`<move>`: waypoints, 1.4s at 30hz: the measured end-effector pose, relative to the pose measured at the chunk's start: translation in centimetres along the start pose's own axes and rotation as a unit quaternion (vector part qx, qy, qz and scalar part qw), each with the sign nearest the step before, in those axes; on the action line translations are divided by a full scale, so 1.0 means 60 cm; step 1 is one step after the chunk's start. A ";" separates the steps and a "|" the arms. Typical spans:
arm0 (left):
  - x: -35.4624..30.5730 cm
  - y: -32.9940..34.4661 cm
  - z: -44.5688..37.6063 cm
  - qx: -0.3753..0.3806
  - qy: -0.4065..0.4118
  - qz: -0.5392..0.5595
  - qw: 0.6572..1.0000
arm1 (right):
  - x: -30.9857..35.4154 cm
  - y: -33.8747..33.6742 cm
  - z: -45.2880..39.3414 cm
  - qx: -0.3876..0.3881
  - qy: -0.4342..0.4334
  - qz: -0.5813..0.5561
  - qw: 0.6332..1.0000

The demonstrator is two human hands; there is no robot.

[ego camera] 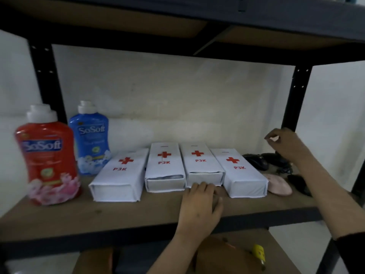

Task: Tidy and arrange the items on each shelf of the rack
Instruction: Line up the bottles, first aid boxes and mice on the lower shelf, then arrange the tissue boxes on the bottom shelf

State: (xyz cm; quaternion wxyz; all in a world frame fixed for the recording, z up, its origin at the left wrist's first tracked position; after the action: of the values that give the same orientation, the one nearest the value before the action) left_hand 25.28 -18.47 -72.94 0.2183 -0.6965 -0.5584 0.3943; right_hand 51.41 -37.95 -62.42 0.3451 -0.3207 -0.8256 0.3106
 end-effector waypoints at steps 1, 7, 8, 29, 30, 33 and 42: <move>0.009 -0.013 0.013 -0.009 0.001 -0.005 1.000 | 0.037 -0.018 0.019 -0.014 -0.025 -0.012 1.000; 0.106 -0.116 0.122 -0.064 -0.031 -0.055 0.996 | 0.260 -0.031 0.195 0.015 -0.141 -0.126 0.982; 0.128 -0.133 0.141 -0.074 -0.049 -0.083 0.993 | 0.296 -0.018 0.230 0.034 -0.161 -0.144 0.976; 0.263 -0.189 0.249 -0.271 -0.028 -0.199 0.942 | 0.451 0.233 0.501 -0.226 -0.277 -0.154 0.921; 0.263 -0.188 0.250 -0.273 -0.022 -0.195 0.942 | 0.452 0.239 0.508 -0.239 -0.285 -0.151 0.916; 0.255 -0.187 0.270 -0.285 0.004 -0.154 0.946 | 0.453 0.258 0.538 -0.261 -0.307 -0.155 0.902; 0.393 -0.026 0.443 -0.165 -0.196 -0.090 0.962 | 0.383 0.576 0.751 0.135 -0.323 -0.153 0.924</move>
State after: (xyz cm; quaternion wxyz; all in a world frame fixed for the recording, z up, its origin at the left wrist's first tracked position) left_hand 4.79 0.75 -94.76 0.0214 -0.5788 -0.7080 0.4041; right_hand 14.88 -13.22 -104.92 0.1430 -0.0233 -0.8813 0.4498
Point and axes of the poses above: each hand's wrist, its own z-axis away from the middle knuckle, its own y-axis out of the palm, x = y × z, the point moved 8 cm from there along -z, towards the middle knuckle, and after that the axes turned 1 degree about -x, right-handed, at the moved point
